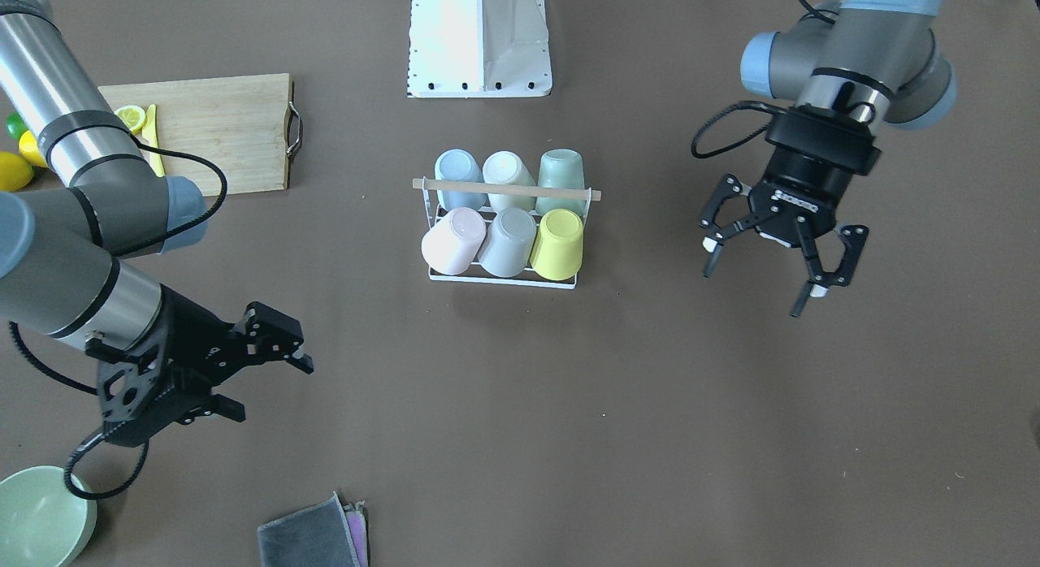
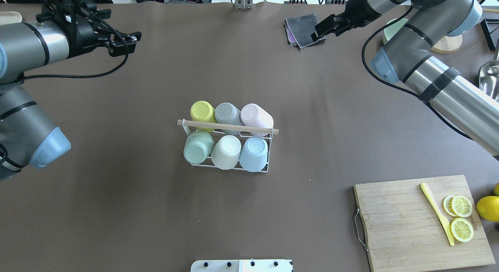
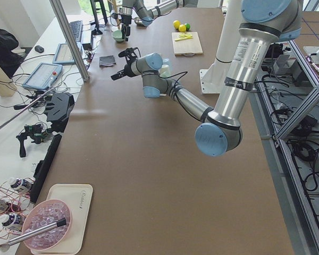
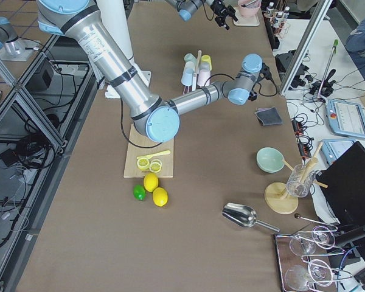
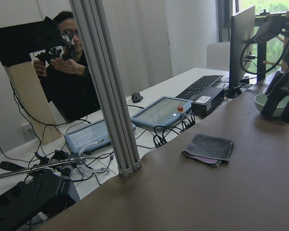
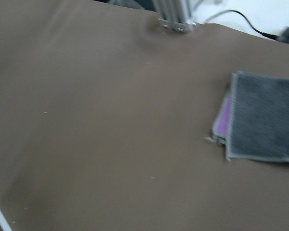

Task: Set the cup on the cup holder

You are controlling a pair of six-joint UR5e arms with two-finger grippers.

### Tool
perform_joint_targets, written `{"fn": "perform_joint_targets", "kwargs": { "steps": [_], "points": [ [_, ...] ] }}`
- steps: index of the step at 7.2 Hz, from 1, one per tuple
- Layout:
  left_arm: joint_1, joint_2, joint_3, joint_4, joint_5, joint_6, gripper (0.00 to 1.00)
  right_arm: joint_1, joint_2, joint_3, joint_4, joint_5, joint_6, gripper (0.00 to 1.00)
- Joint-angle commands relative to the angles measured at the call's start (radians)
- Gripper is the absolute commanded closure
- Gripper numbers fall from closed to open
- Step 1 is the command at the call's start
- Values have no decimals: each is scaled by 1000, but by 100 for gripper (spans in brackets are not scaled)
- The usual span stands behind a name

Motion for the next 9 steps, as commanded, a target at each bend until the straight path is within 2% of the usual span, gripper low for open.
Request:
{"fn": "perform_joint_targets", "kwargs": {
  "steps": [1,2,3,4,5,6,7,8,9],
  "points": [
    [-59,3,39,307,-38,-57,3,101,-112,36,-350,-4,1,0],
    [-85,27,36,487,-38,-62,3,153,-173,39,-471,-8,2,0],
    [-131,20,61,654,-73,-59,3,205,-277,81,-491,-48,-2,0],
    [-146,21,72,759,-129,-57,3,243,-420,181,-491,-53,-13,0],
    [-166,23,89,813,-160,-57,3,256,-562,303,-491,-54,-43,0],
    [-227,32,133,843,-224,-56,3,308,-676,356,-491,-54,-167,0],
    [-317,76,210,835,-395,-29,3,369,-735,361,-492,-95,-367,0],
    [-399,113,317,811,-480,118,3,427,-760,356,-492,-147,-572,0],
    [-450,115,366,823,-501,178,3,476,-772,352,-518,-160,-726,0]
  ]
}}
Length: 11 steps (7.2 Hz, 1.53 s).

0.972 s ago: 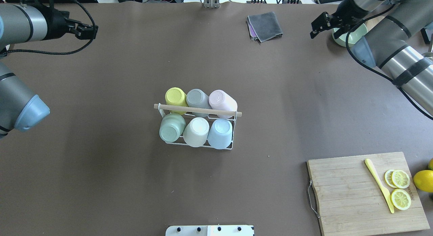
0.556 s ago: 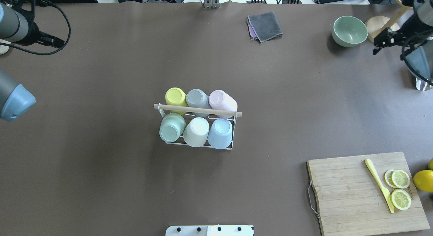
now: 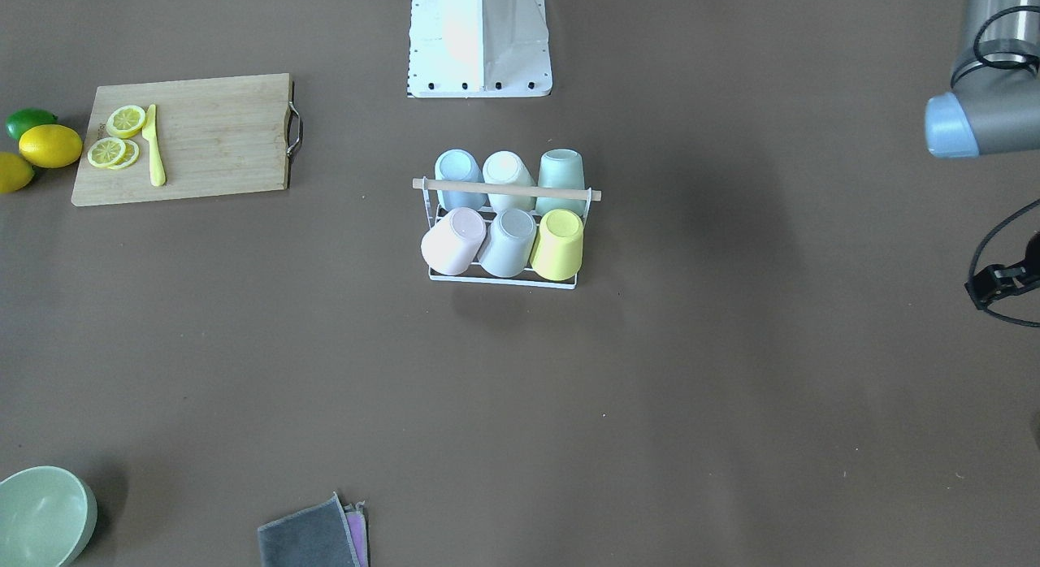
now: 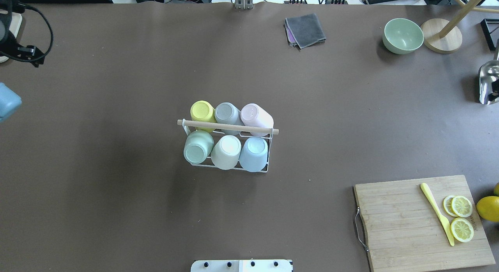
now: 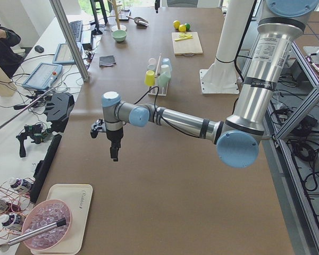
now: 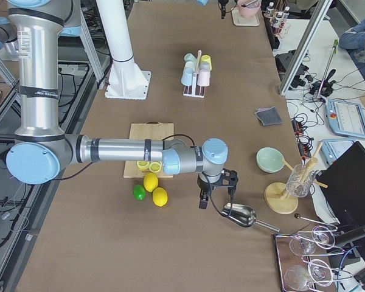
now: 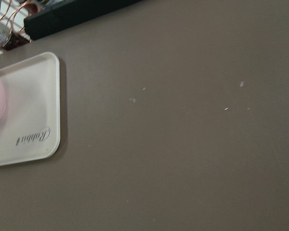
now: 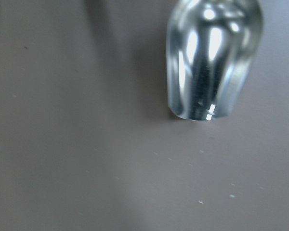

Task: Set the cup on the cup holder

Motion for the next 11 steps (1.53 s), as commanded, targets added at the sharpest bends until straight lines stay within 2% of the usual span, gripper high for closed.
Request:
{"fn": "perform_joint_targets", "kwargs": {
  "steps": [1,2,3,4,5,7,8,9,11],
  "points": [
    [-93,64,110,-5,-121,101,3,93,-13,1,-87,-19,-215,0],
    [-101,69,112,9,-142,95,3,103,36,-5,-173,-12,-215,0],
    [-172,119,109,-2,-215,134,3,103,103,5,-275,-1,-196,0],
    [-222,147,113,10,-328,221,3,95,148,5,-295,2,-95,0],
    [-233,155,95,13,-356,243,3,73,149,4,-277,2,-36,0],
    [-233,220,-41,15,-351,236,3,52,139,-4,-200,4,-34,0],
    [-233,221,-92,62,-351,234,3,49,141,-5,-198,2,-34,0],
    [-222,207,-113,151,-343,233,3,45,149,-4,-197,4,-34,0],
    [-216,216,-149,171,-331,239,3,43,149,-5,-197,15,-35,0]
  ]
}}
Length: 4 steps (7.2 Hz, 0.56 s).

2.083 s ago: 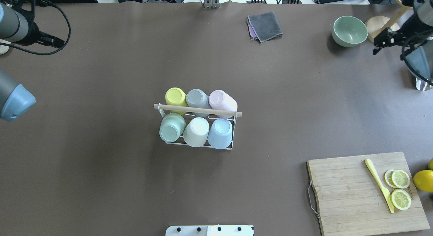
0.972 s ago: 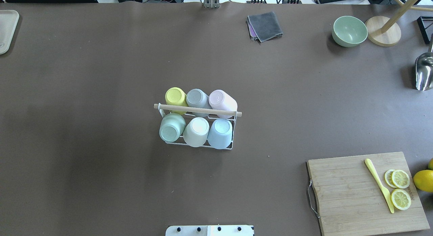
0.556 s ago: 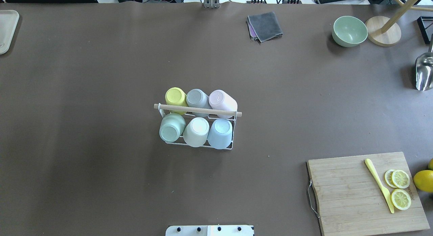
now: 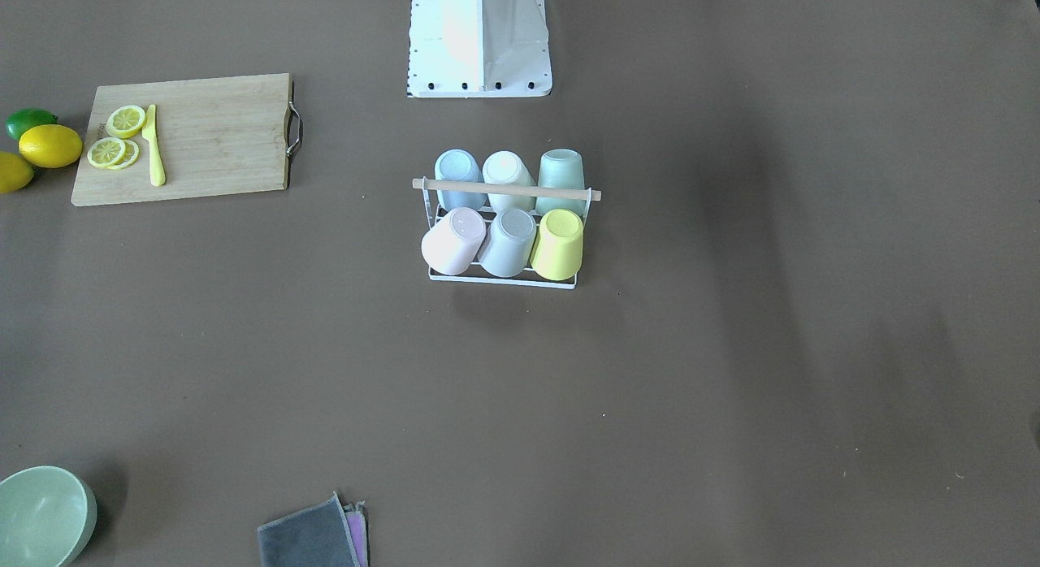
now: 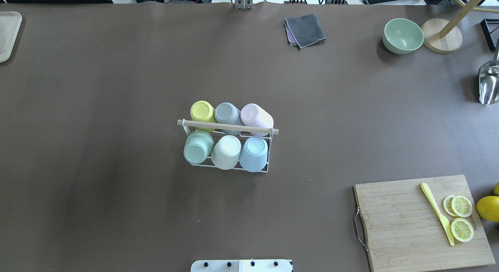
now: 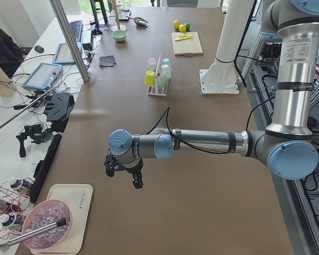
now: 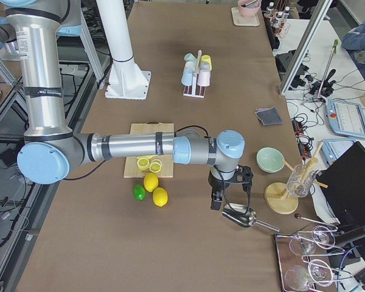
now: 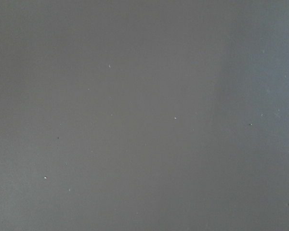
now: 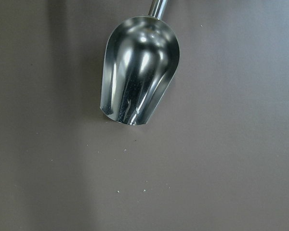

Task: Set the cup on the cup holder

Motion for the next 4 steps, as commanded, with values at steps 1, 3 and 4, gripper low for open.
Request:
{"fn": "perform_joint_targets", "kwargs": {
  "steps": [1,3,4],
  "points": [
    [10,18,-65,21,8,2,3,-1,1,1,1,8,1,0],
    [30,37,-75,21,27,3,3,-1,1,7,1,12,0,0],
    [28,52,-81,21,26,3,3,-1,1,9,1,12,0,0]
  ]
}}
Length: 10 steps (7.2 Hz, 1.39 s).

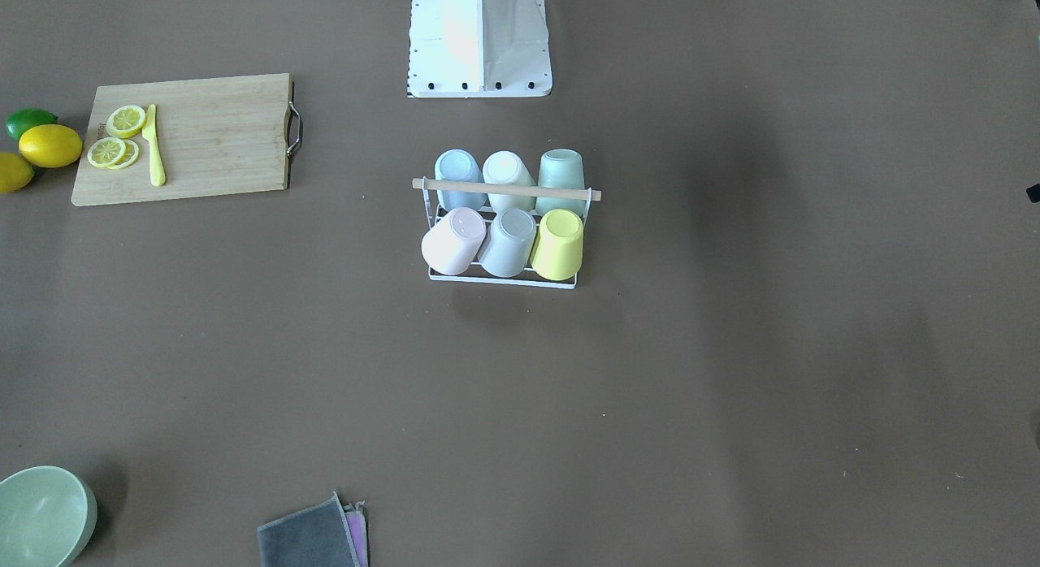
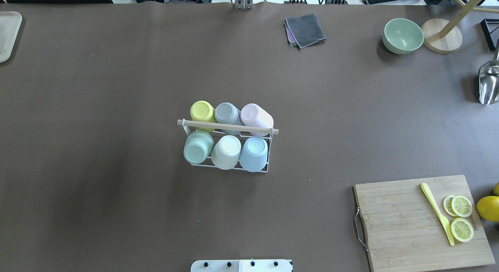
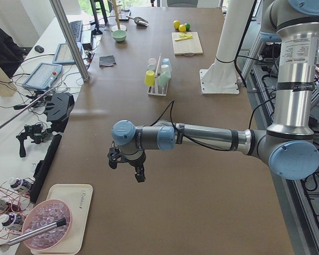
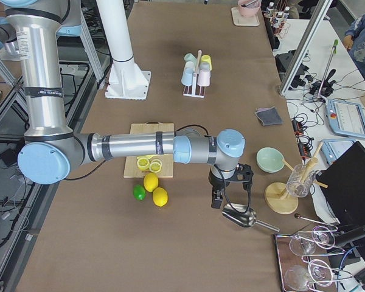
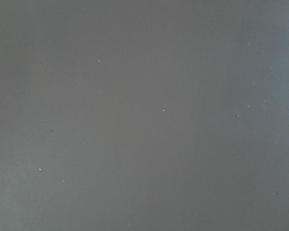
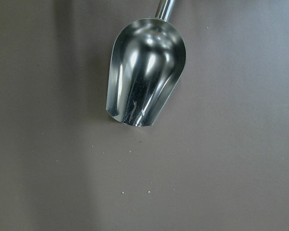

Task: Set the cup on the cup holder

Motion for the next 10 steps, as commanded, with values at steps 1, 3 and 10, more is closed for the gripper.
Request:
{"fn": "perform_joint_targets", "kwargs": {
  "steps": [1,3,10],
  "points": [
    [1,28,-8,0,4,1,3,0,0,4,0,3,0,0],
    [3,31,-4,0,4,1,2,0,0,6,0,3,0,0],
    [-2,67,-94,6,-4,-3,2,0,0,7,0,5,0,0]
  ]
}}
